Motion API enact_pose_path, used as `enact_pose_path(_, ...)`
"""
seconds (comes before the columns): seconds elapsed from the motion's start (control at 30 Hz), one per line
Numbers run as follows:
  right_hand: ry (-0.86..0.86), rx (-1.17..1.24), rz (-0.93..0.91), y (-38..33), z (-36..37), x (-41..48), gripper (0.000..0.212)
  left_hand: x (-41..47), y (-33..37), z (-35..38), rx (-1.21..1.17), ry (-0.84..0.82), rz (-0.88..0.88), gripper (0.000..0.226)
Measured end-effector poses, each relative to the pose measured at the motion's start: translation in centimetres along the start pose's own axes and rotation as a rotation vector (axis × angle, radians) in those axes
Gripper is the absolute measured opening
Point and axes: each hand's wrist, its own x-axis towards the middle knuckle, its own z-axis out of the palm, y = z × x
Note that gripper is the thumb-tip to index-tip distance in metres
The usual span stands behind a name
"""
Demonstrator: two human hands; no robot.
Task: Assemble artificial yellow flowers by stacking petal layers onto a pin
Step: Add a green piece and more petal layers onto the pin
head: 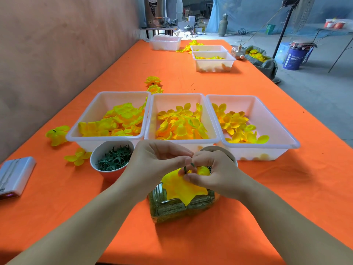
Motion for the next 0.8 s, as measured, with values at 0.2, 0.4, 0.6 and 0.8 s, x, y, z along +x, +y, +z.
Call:
enact_pose_path(0.2,0.05,-0.018,-0.042,-0.3,0.1,0.1,0.043,0.3,-3.3,-0.7,0.005,0.066,-0.031,0.013)
enact_pose_path(0.4,0.072,-0.013,-0.002,-0.1,0.3,0.0,0.044,-0.1,-4.8,-0.7,0.046,0.11,-0.025,0.009)
enact_pose_path(0.6,0.062,0.076,0.051,0.2,0.7,-0.2,0.017,-0.3,-4.9,-0.2,0.267,0.138,0.011,0.01)
enact_pose_path(0.8,0.064,0.046,0.065,-0.1,0.4,0.0,0.028,0.2,-4.2,-0.5,0.335,0.076,-0.026,0.016)
